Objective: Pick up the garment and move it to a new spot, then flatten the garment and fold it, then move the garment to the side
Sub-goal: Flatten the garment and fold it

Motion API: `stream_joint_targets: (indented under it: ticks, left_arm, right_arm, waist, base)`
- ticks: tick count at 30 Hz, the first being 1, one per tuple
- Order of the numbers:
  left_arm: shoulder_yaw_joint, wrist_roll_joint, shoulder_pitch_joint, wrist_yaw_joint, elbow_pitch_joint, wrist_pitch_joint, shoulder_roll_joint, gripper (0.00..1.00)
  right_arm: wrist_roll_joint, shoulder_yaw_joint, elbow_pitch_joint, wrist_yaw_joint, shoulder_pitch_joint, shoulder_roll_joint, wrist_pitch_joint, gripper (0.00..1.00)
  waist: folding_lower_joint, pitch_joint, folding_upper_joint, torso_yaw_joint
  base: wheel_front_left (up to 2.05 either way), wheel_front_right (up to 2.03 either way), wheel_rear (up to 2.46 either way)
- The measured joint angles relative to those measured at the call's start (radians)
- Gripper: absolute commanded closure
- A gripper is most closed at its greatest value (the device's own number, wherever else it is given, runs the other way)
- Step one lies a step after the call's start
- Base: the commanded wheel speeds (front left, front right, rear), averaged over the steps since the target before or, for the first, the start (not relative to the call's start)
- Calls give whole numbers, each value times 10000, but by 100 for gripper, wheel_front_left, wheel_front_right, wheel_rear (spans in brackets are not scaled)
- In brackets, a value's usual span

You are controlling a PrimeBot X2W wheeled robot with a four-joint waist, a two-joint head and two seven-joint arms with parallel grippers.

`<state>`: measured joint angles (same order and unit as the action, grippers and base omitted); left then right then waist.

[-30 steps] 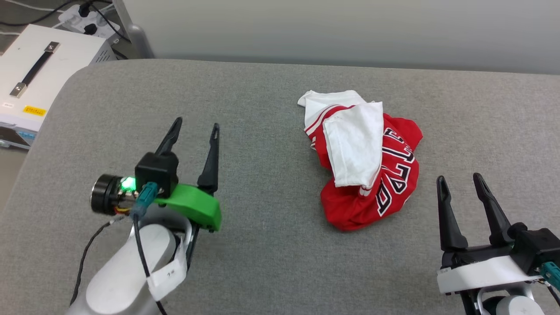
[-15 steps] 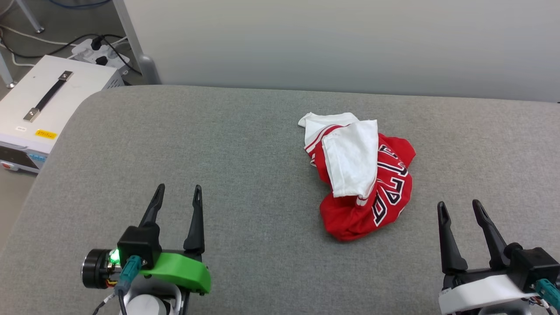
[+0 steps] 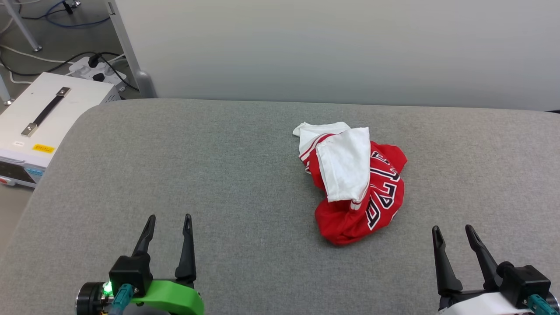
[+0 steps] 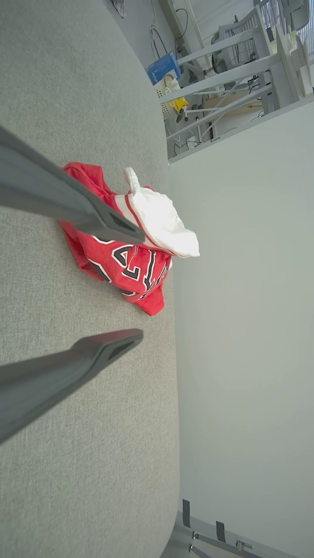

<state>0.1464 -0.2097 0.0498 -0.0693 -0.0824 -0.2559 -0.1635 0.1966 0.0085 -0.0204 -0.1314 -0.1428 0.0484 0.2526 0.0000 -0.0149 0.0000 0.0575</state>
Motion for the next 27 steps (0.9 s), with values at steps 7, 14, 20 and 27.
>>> stream_joint_targets:
  ticks: [7, 14, 20, 27]
  left_arm:
    - [-477, 474, 126, 470, -171, 0, 385, 0]
    - [-807, 756, 212, 746, -362, 0, 627, 0]
    - [-968, 961, 256, 920, -410, 0, 742, 0]
    - [-1141, 1055, 243, 1011, -430, 0, 895, 0]
  right_arm:
    - [105, 56, -203, 0, -34, 0, 0, 0]
    - [100, 102, -286, 0, -53, 0, 0, 0]
    - [69, 86, -305, 0, -56, 0, 0, 0]
    - [-104, -230, -29, 0, 681, 244, 0, 0]
  waist:
    - [0, -33, 0, 55]
    - [0, -81, 0, 101]
    - [0, -92, 0, 138]
    - [0, 114, 0, 176]
  base:
    - [0, 0, 0]
    - [0, 0, 0]
    - [0, 0, 0]
    - [0, 0, 0]
